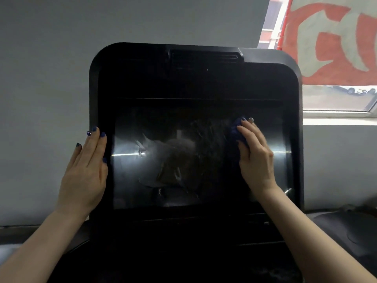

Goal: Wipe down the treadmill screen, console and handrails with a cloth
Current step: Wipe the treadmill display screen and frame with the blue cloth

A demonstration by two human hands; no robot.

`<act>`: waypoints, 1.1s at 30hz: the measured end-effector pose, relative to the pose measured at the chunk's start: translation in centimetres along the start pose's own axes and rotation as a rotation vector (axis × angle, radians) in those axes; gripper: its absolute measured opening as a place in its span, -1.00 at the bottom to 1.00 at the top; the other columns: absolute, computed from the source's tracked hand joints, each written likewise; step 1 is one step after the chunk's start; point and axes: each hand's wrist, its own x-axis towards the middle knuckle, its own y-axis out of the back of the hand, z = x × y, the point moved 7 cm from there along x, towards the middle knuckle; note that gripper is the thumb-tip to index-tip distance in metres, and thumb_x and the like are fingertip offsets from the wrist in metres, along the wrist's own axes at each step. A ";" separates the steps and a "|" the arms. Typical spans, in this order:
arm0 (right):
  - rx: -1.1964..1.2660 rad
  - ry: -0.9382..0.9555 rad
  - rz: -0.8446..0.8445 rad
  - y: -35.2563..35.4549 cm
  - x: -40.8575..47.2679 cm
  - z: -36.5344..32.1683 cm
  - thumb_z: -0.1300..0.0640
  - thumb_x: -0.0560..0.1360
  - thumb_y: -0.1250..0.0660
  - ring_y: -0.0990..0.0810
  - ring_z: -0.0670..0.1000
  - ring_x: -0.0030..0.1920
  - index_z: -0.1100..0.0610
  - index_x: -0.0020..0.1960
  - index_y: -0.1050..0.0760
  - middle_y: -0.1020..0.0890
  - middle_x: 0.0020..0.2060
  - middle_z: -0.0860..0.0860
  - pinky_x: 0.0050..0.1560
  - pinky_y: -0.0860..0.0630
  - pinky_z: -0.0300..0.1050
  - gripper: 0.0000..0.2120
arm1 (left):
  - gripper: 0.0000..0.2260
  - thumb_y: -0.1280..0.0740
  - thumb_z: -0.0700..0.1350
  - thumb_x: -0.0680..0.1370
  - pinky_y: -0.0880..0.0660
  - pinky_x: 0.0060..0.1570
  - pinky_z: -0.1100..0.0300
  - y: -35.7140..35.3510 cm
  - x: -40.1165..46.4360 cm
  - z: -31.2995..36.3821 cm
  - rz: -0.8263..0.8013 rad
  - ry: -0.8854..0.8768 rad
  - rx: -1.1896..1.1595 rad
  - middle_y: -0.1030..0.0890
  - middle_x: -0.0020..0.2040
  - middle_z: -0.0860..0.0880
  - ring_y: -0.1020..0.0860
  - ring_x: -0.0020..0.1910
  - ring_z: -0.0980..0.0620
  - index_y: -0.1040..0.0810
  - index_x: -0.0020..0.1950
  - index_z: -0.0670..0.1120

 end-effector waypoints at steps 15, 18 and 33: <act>-0.096 -0.067 -0.033 0.7 -3.4 -0.7 0.28 0.54 -0.37 -0.40 0.15 0.43 0.27 0.32 -0.47 -0.48 0.37 0.15 0.42 -0.34 -0.05 -0.64 | -0.50 0.03 -0.18 0.62 -0.10 0.53 -0.14 0.7 -0.3 1.4 -0.082 -0.077 0.019 -0.11 0.60 -0.23 -0.14 0.57 -0.19 -0.13 0.56 -0.29; -0.136 -0.062 -0.040 0.7 -3.3 -0.9 0.27 0.51 -0.39 -0.38 0.16 0.44 0.25 0.36 -0.43 -0.46 0.39 0.16 0.41 -0.29 -0.17 -0.56 | -0.51 0.00 -0.18 0.62 -0.06 0.55 -0.06 0.7 -0.7 3.6 -0.090 -0.159 -0.013 -0.14 0.59 -0.22 -0.15 0.57 -0.16 -0.14 0.56 -0.28; -0.097 -0.020 -0.011 1.7 -1.1 1.8 0.45 0.52 -0.28 -0.36 0.14 0.46 0.27 0.33 -0.50 -0.46 0.38 0.10 0.46 -0.31 0.01 -0.60 | -0.53 -0.03 -0.19 0.60 -0.02 0.56 0.05 -0.5 -0.7 5.5 -0.123 -0.222 -0.025 -0.30 0.51 -0.27 -0.28 0.49 -0.19 -0.28 0.48 -0.34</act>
